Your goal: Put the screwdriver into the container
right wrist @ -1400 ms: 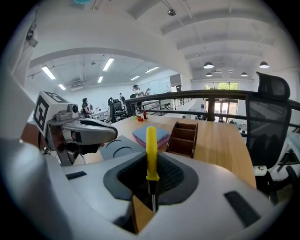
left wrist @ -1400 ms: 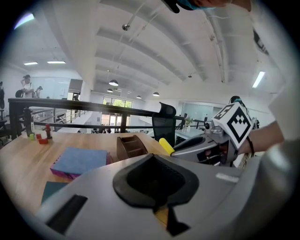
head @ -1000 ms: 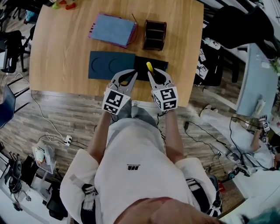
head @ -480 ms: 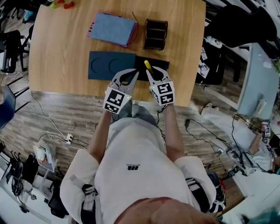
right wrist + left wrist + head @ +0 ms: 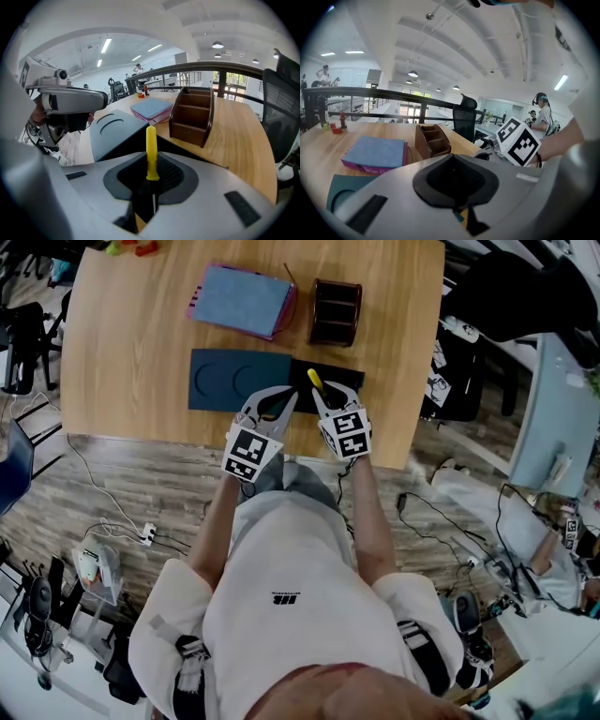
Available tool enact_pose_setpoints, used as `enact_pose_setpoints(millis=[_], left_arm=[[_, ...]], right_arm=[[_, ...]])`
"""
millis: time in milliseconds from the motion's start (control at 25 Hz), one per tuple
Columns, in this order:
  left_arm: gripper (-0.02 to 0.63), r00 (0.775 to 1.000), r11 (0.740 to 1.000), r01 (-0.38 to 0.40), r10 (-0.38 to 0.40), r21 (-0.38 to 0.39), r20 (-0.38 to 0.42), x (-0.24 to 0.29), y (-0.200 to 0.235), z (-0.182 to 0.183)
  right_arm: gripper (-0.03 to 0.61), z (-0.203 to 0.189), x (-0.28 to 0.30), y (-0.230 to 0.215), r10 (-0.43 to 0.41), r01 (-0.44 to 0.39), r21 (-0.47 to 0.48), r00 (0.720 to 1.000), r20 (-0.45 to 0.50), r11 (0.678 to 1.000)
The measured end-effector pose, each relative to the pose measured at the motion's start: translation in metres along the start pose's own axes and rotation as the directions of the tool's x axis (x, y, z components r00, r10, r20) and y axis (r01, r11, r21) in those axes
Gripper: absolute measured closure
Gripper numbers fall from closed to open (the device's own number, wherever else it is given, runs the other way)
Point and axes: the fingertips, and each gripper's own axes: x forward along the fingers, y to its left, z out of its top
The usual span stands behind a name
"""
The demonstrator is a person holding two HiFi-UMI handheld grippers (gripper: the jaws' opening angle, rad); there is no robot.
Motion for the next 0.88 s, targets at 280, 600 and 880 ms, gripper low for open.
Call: enact_pose_setpoints(millis=[280, 600, 880], left_arm=[[0.609, 1.0, 1.0, -0.006, 0.006, -0.008, -0.005, -0.001, 0.003, -0.002], [0.609, 1.0, 1.0, -0.012, 0.012, -0.013, -0.003, -0.004, 0.004, -0.004], [0.609, 1.0, 1.0, -0.016, 0.016, -0.015, -0.008, -0.005, 0.004, -0.006]], right_arm=[[0.518, -0.009, 0.012, 0.0, 0.007, -0.007, -0.001, 0.999, -0.041, 1.0], [0.517, -0.016, 0.023, -0.001, 0.001, -0.001, -0.009, 0.997, -0.076, 1.0], [0.517, -0.023, 0.031, -0.004, -0.012, 0.01, -0.021, 0.994, -0.11, 1.0]])
